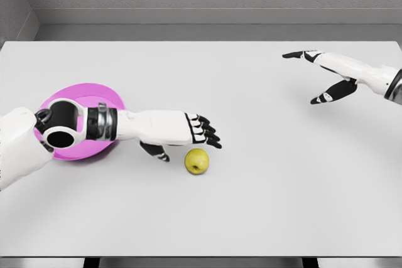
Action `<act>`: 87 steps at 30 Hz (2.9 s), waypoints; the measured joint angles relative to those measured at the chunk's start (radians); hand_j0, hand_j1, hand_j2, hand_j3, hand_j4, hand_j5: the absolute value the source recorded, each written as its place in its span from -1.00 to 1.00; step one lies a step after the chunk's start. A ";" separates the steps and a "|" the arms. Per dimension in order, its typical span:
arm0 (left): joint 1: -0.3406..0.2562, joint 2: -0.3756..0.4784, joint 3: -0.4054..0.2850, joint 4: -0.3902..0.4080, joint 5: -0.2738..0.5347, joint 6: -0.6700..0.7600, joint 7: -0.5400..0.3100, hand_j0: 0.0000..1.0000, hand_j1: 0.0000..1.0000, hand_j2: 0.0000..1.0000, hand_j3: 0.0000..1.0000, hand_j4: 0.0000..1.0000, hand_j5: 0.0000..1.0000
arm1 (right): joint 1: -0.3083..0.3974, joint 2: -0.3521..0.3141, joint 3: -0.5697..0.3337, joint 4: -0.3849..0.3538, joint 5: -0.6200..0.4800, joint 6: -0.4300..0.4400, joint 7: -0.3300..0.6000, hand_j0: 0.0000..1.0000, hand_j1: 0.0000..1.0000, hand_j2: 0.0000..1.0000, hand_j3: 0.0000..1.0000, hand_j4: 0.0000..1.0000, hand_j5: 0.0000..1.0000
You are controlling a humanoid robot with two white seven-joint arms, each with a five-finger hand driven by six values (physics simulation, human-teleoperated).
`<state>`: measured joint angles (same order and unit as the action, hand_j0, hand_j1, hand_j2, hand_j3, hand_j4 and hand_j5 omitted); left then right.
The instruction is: Put the apple on the plate with both arms
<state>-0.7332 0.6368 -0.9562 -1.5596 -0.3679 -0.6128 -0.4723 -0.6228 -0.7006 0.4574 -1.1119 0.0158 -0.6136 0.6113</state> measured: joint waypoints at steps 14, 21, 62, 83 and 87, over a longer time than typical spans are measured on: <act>-0.003 -0.041 -0.035 0.021 -0.052 0.000 -0.004 0.91 0.91 0.91 0.91 0.91 0.91 | 0.014 -0.001 0.000 -0.018 0.000 0.000 0.000 1.00 1.00 1.00 1.00 1.00 1.00; -0.002 -0.051 -0.045 0.022 -0.067 0.000 -0.004 0.74 0.74 0.74 0.74 0.74 0.74 | 0.021 -0.003 0.000 -0.026 0.000 0.000 0.000 1.00 1.00 1.00 1.00 1.00 1.00; -0.066 -0.013 -0.059 0.019 -0.059 0.000 -0.020 -0.18 -0.18 -0.18 -0.18 -0.18 -0.18 | 0.040 -0.012 -0.001 -0.052 -0.004 0.000 0.000 1.00 1.00 1.00 1.00 1.00 1.00; -0.063 0.329 0.100 0.215 0.128 -0.001 -0.021 0.49 0.49 0.49 0.49 0.49 0.49 | 0.044 -0.015 -0.003 -0.054 -0.005 0.000 0.000 1.00 1.00 1.00 1.00 1.00 1.00; -0.063 0.328 0.100 0.228 0.133 0.000 -0.019 0.96 0.96 0.96 0.96 0.96 0.96 | 0.048 -0.021 -0.003 -0.056 -0.005 0.000 0.000 1.00 1.00 1.00 1.00 1.00 1.00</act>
<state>-0.7961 0.9647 -0.8559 -1.3316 -0.2352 -0.6132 -0.4915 -0.5752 -0.7217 0.4547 -1.1678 0.0103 -0.6136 0.6113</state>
